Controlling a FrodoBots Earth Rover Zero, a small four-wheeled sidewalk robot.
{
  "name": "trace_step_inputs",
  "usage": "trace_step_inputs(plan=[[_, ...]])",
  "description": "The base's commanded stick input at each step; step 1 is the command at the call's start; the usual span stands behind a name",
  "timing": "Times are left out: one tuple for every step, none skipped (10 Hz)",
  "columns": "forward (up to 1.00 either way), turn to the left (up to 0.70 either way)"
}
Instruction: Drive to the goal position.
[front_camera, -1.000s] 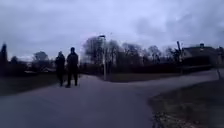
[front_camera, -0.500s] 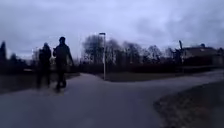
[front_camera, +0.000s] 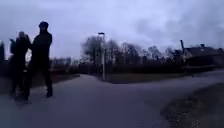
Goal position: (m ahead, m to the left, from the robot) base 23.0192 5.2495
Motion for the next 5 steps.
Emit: trace_step_inputs(plan=[[0.7, 0.0], [0.7, 0.0], [0.7, 0.0], [0.7, 0.0], [0.7, 0.0]])
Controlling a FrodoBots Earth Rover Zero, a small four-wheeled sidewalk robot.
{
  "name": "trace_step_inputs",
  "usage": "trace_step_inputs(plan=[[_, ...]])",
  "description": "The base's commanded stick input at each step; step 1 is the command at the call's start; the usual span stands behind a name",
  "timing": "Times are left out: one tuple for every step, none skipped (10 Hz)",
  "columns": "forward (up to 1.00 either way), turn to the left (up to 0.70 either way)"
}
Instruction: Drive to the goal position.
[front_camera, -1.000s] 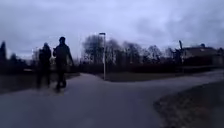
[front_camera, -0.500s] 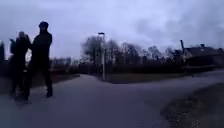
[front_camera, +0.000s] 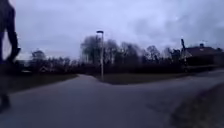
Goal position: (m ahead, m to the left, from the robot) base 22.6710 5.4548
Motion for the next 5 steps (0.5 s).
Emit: trace_step_inputs(plan=[[0.7, 0.0], [0.7, 0.0], [0.7, 0.0], [0.7, 0.0], [0.7, 0.0]])
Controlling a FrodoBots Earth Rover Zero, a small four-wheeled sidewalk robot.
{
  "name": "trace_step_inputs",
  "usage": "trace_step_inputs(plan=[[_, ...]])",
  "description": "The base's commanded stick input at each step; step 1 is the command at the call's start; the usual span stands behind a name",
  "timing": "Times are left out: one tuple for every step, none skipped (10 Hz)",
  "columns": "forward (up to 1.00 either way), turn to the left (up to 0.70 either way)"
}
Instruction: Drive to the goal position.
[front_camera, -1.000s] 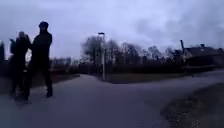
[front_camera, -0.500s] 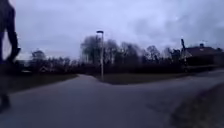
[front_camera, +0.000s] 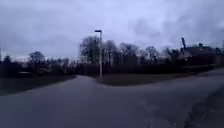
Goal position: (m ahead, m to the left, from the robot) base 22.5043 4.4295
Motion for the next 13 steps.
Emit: trace_step_inputs(plan=[[0.7, 0.0], [0.7, 0.0], [0.7, 0.0], [0.7, 0.03], [0.7, 0.26], [0.7, 0.35], [0.7, 0.35], [0.7, 0.0], [0.7, 0.0], [0.7, 0.0], [0.7, 0.0], [0.7, 0.0], [0.7, 0.0]])
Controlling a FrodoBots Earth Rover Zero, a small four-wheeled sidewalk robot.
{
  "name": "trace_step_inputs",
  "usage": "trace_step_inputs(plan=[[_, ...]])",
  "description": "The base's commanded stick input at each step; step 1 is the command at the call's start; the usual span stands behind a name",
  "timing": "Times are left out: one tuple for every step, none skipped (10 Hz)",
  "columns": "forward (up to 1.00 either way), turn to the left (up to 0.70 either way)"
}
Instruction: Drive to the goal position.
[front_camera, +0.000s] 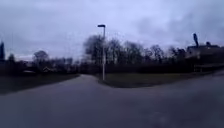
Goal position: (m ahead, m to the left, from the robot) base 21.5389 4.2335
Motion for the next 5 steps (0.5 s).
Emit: trace_step_inputs(plan=[[0.7, 0.0], [0.7, 0.0], [0.7, 0.26], [0.7, 0.18], [0.7, 0.0]])
